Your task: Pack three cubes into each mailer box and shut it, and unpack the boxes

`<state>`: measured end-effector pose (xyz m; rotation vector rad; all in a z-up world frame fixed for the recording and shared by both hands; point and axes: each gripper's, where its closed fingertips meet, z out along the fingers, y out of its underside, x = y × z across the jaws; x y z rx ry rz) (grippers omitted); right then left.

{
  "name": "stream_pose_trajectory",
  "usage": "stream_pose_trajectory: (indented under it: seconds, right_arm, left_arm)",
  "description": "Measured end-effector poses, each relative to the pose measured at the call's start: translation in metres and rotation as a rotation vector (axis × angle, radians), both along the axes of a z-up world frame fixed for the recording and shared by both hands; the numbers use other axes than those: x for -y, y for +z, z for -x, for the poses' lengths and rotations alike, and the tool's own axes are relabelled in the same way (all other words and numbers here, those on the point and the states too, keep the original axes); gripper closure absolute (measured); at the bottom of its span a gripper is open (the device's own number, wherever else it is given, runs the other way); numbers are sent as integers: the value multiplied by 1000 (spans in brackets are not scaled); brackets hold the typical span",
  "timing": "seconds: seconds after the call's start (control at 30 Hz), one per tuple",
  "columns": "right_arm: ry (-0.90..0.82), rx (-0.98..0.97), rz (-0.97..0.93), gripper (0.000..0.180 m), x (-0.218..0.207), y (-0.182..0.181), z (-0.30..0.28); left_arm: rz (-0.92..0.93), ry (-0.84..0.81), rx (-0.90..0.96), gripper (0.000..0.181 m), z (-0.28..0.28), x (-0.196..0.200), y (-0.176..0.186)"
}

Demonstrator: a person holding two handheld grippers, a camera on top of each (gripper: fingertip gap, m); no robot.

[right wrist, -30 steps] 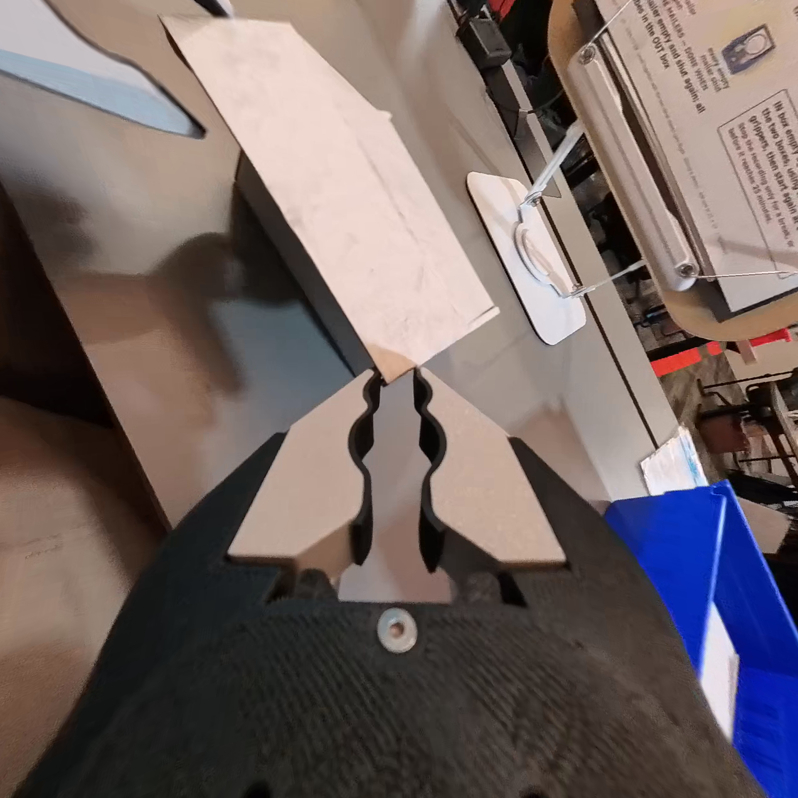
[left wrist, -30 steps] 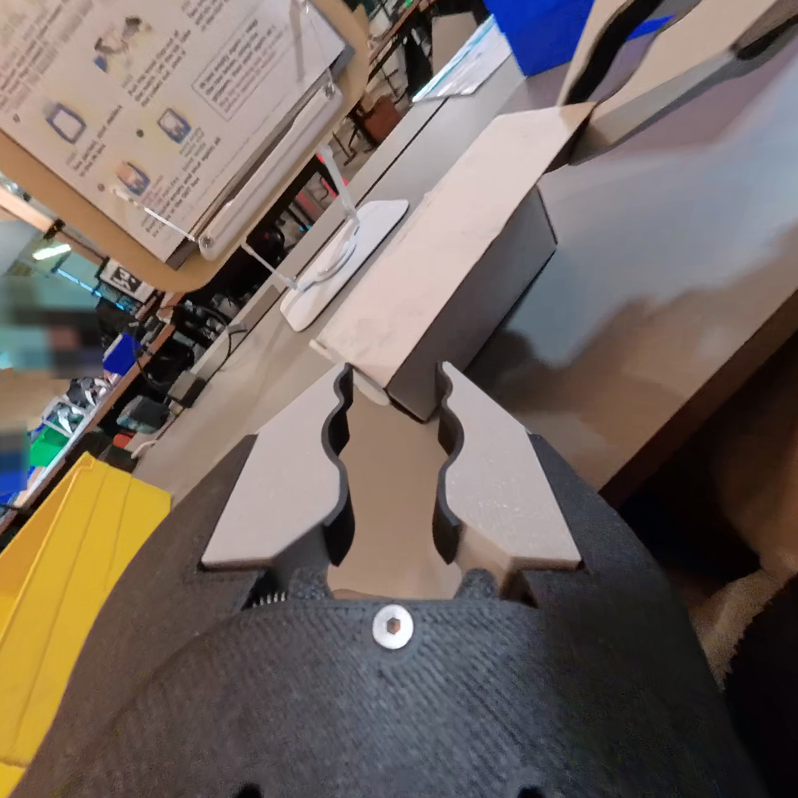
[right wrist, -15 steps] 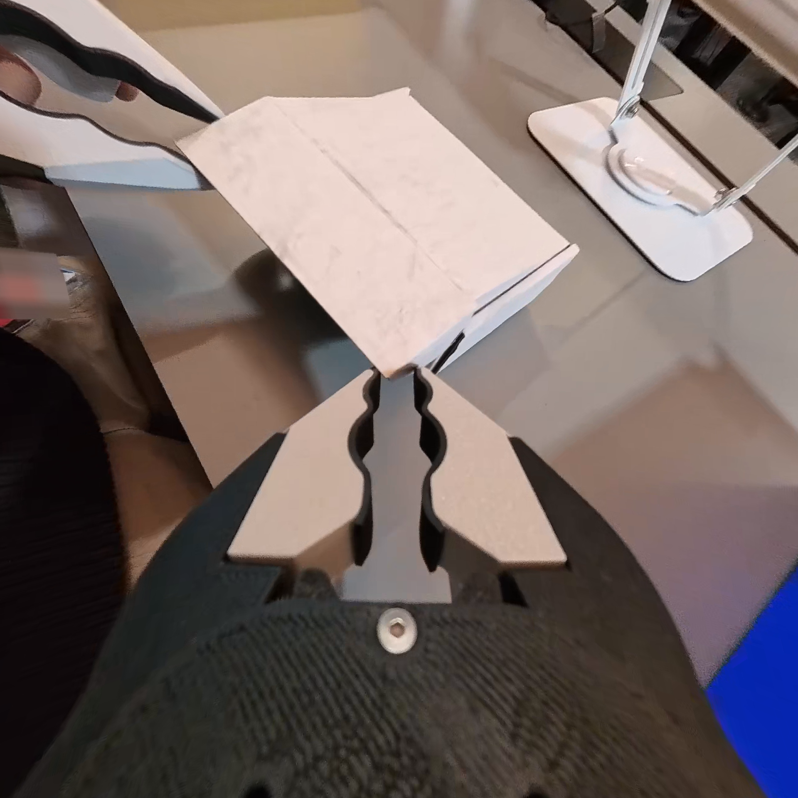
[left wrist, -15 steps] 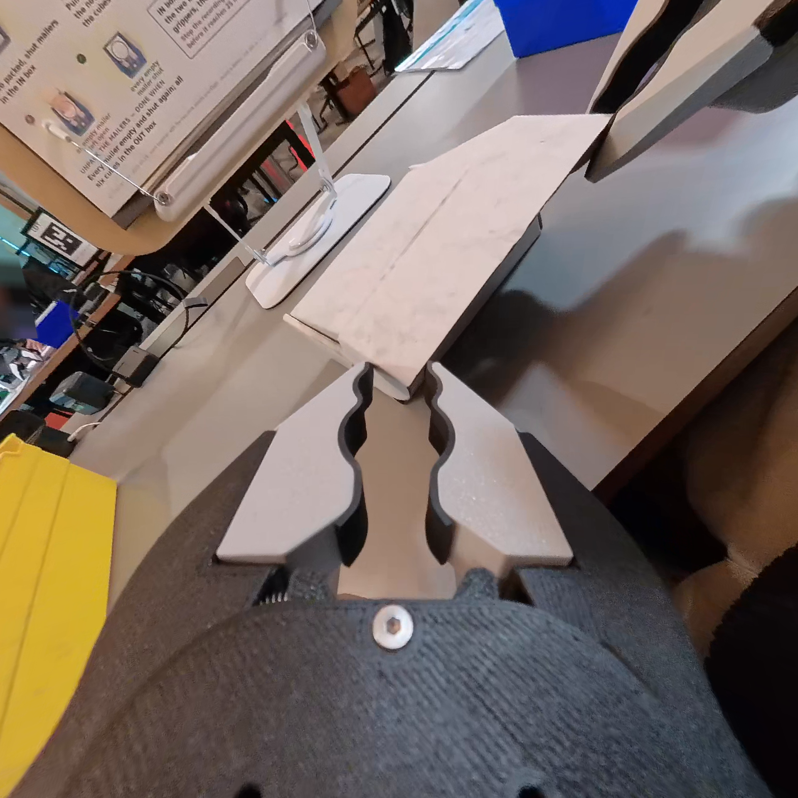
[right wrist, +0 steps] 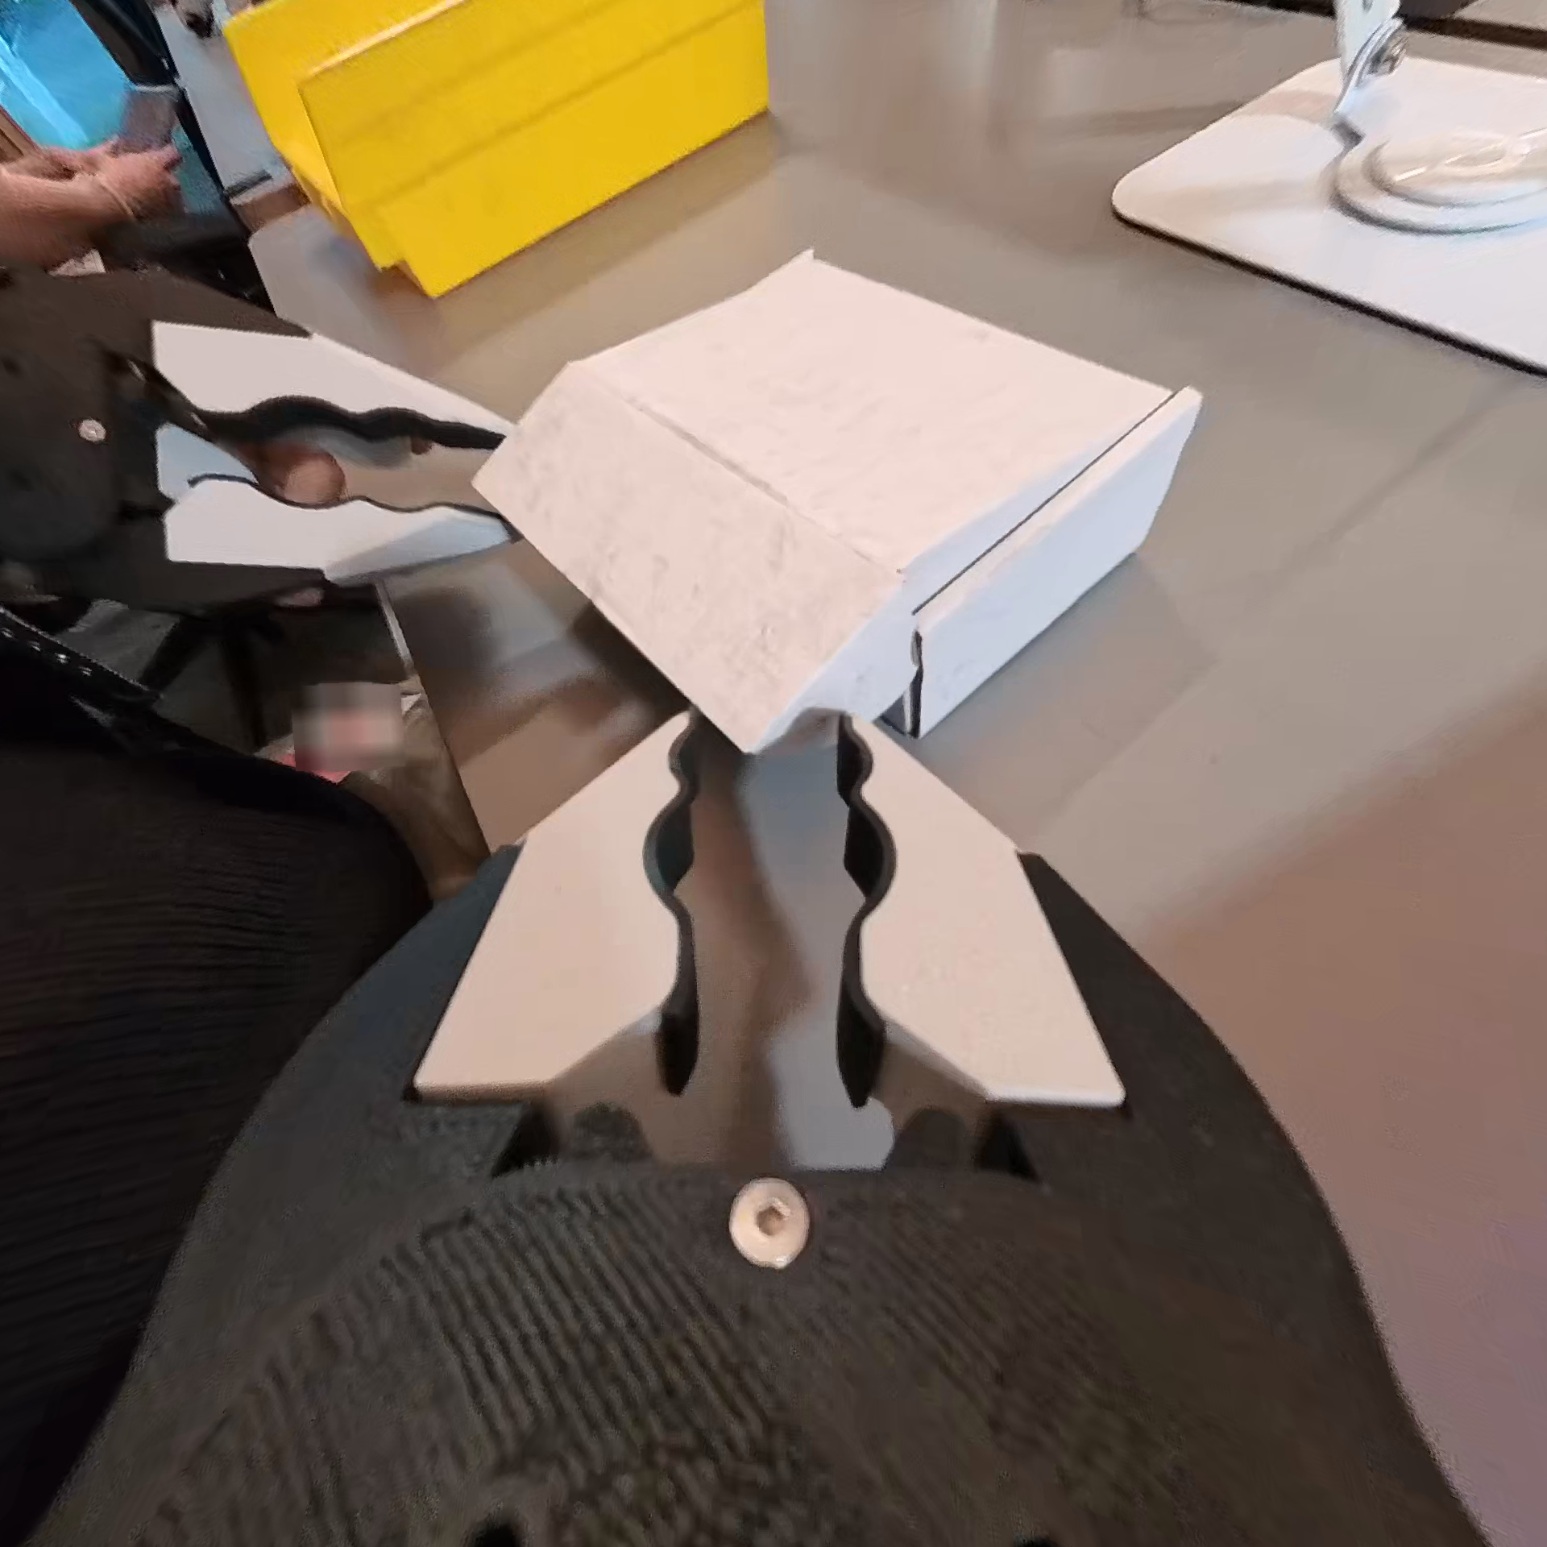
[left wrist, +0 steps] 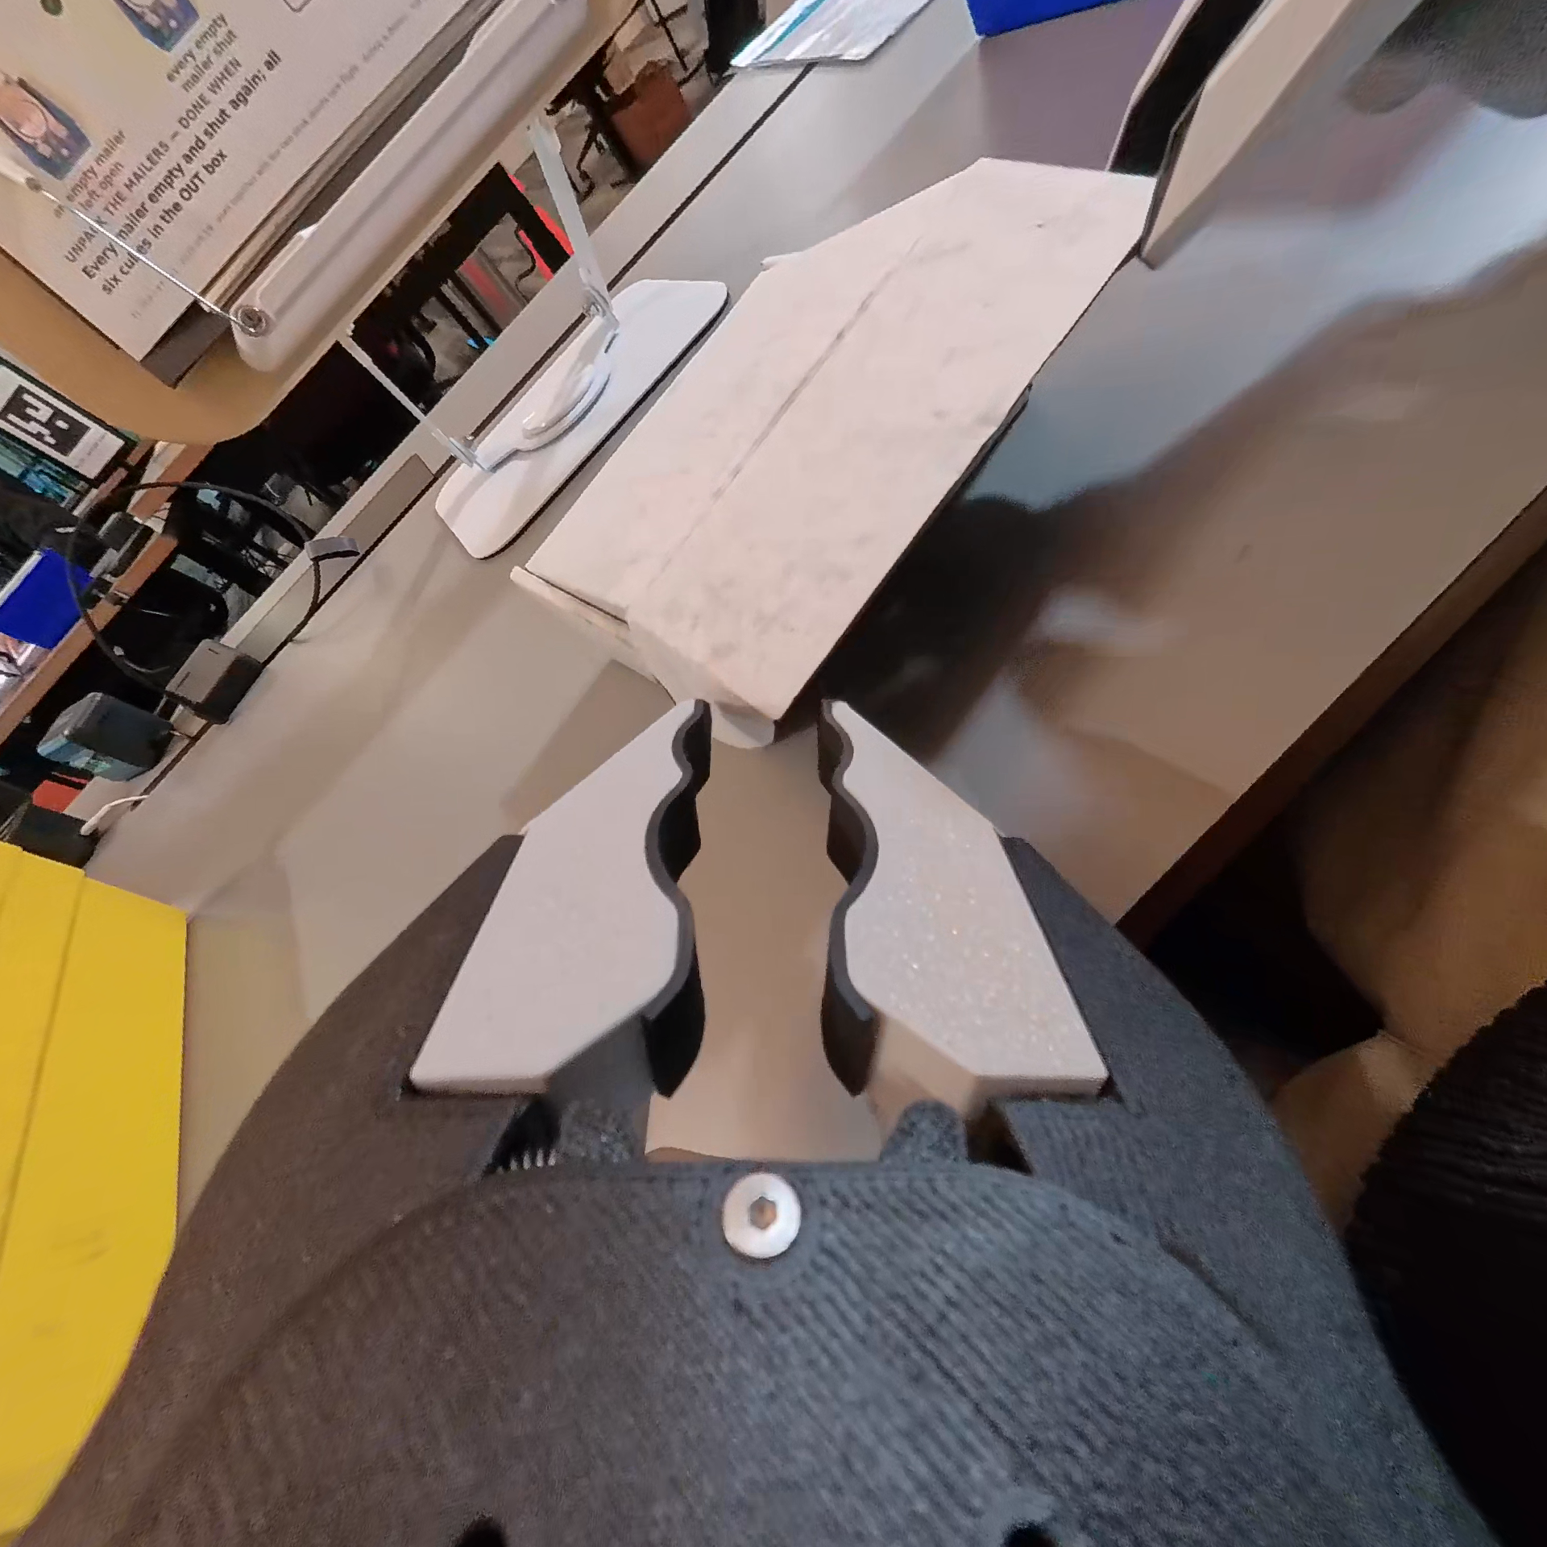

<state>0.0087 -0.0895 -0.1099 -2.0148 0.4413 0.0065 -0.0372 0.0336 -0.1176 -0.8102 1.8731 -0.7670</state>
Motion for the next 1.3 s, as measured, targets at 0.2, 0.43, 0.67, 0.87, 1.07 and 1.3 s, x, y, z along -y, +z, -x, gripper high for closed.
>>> stream_pose_trajectory:
  seconds: [0.2, 0.43, 0.67, 0.87, 1.07, 1.3]
  right_arm:
    - [10, 153, 102, 147, -1, -6, -1]
    - [50, 174, 115, 118, -8, -11, 7]
    - [48, 34, 17, 117, -6, -5, 7]
    - [38, 97, 65, 118, -4, -8, 4]
    - [13, 77, 48, 120, -5, -7, -1]
    - [-5, 72, 61, 129, -7, -11, -6]
  left_arm:
    - [-14, 13, -26, 154, -3, -3, -7]
    - [-17, -18, -32, 149, -3, 5, -9]
    - [27, -28, -41, 150, -1, 9, -7]
    - [104, -43, -73, 149, 2, 16, -5]
    - [130, -70, -83, 150, 6, 19, -5]
    - [52, 23, -80, 146, -8, -2, -13]
